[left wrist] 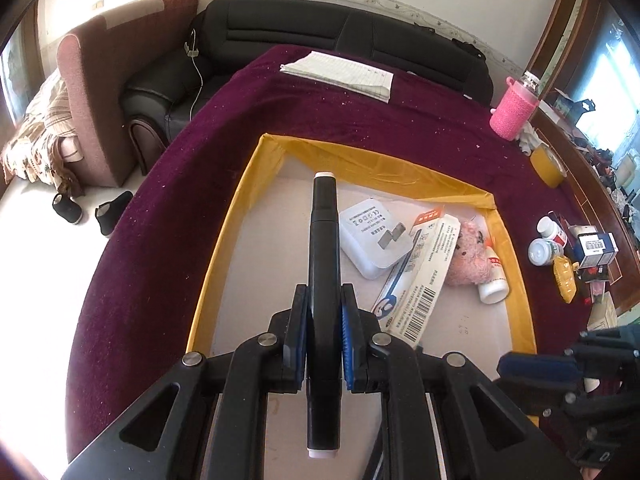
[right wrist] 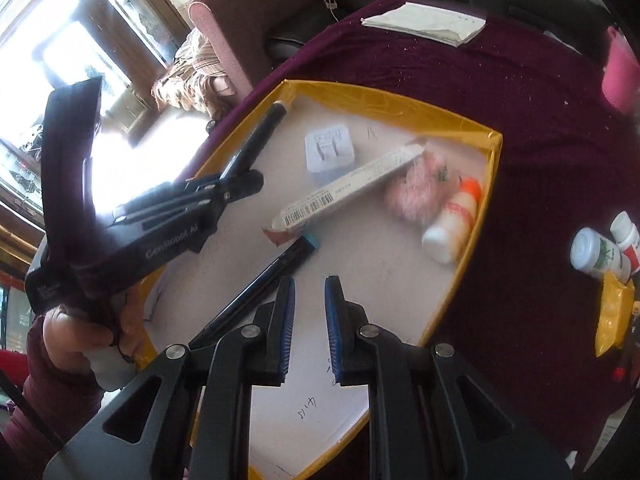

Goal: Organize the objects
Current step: 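Carry the black markers into the tray and release them with both grippers, then move the left gripper back toward the small white dropper bottle, then grasp the small white dropper bottle with the left gripper, then carry the dropper bottle with the left gripper while the right grasps a medicine box, then lower the dropper bottle and medicine box into the tray and open both grippers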

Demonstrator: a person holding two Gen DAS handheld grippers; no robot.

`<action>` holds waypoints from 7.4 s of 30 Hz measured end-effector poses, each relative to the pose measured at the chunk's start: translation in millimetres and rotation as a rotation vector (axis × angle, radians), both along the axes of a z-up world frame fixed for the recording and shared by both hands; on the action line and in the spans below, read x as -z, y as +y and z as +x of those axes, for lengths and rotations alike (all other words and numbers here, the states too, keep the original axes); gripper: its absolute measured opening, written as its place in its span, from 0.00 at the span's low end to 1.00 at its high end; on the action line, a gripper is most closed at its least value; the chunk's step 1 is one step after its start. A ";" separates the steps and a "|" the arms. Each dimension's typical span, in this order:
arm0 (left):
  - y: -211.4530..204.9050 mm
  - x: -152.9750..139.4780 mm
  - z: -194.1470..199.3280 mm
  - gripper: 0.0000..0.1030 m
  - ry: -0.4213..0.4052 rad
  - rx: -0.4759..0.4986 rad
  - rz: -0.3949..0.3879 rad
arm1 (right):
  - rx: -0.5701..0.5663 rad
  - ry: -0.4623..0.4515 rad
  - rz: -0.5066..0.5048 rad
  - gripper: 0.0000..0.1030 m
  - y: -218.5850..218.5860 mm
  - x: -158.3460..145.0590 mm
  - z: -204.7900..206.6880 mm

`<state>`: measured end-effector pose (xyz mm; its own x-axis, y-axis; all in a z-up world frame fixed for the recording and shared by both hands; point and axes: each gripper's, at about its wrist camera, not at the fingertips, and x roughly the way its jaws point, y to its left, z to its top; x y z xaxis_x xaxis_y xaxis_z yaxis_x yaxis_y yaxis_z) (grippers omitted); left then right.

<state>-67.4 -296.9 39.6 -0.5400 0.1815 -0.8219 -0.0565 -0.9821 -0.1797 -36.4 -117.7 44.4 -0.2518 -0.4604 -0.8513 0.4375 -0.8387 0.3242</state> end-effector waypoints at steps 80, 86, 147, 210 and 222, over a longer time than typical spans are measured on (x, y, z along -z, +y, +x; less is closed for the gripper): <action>316.3 -13.5 142.0 0.57 -0.085 0.540 0.172 | 0.767 0.166 -0.174 0.94 395.5 -4.5 125.2; 358.4 5.8 122.3 0.57 -0.075 0.520 0.115 | 0.801 0.179 -0.181 0.94 411.2 -5.0 140.1; 4.0 -38.6 120.7 0.21 0.169 -0.003 0.264 | 0.266 0.205 0.056 0.52 146.2 -31.3 11.7; -87.8 -47.8 49.6 0.50 0.174 -0.140 0.297 | 0.171 -0.119 -0.074 0.32 -62.0 48.5 -62.7; -74.8 -55.9 77.6 0.60 0.204 -0.153 0.259 | 0.130 0.020 -0.022 0.52 -91.1 12.5 -49.5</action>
